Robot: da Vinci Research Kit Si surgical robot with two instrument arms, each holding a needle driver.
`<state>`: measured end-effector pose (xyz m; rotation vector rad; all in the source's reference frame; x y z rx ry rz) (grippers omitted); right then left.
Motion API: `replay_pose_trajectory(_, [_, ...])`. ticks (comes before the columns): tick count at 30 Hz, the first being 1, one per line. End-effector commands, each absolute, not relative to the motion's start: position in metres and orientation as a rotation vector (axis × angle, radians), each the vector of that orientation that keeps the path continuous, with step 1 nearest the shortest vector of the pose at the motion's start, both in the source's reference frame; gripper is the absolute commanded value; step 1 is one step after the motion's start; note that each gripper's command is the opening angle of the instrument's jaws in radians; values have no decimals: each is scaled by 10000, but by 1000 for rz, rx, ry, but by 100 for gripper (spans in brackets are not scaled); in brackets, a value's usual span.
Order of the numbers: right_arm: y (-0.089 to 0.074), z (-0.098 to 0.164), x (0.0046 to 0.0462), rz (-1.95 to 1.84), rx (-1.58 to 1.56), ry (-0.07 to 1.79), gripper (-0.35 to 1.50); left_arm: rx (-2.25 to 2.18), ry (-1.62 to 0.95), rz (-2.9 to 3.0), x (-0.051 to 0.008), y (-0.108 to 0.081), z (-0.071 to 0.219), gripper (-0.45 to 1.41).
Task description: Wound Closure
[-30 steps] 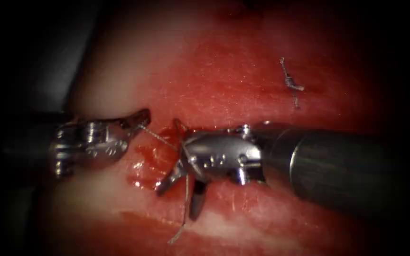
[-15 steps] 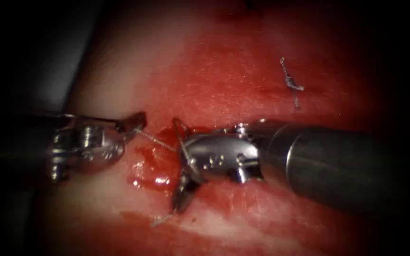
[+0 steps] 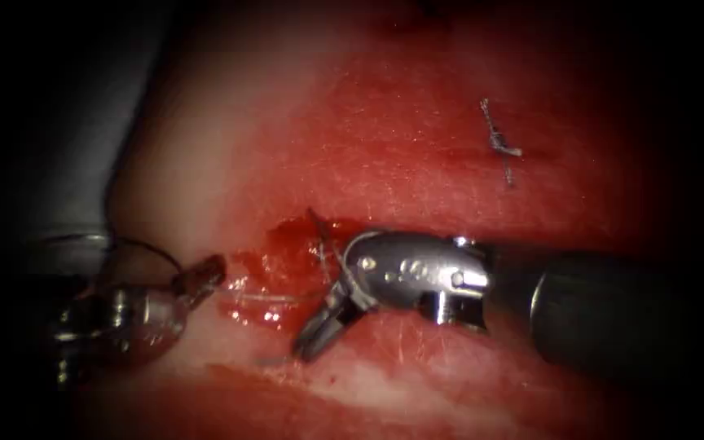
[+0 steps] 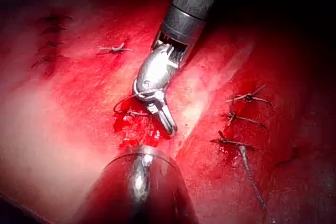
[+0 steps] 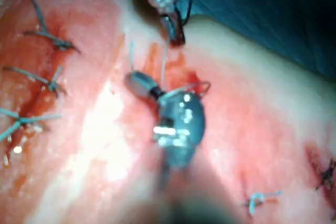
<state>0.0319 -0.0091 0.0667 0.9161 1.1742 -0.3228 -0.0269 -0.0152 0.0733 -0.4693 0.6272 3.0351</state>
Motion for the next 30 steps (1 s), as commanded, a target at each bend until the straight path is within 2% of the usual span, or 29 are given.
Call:
replay_pose_trajectory(1, [-91,672,325,-280,919,1184,-35,-463,627,3037,-274,-160,735,-45])
replay_pose_trajectory(11, [-28,677,306,170,881,1091,-35,-443,626,3035,-272,-188,715,-45])
replay_pose_trajectory(15, [-7,683,297,238,835,1055,-35,-441,626,3034,-271,-191,713,-45])
replay_pose_trajectory(20, [3,688,293,235,816,923,-35,-448,631,3036,-269,-203,711,-45])
replay_pose_trajectory(30, [0,684,297,211,816,901,-35,-443,618,3059,-259,-244,709,-45])
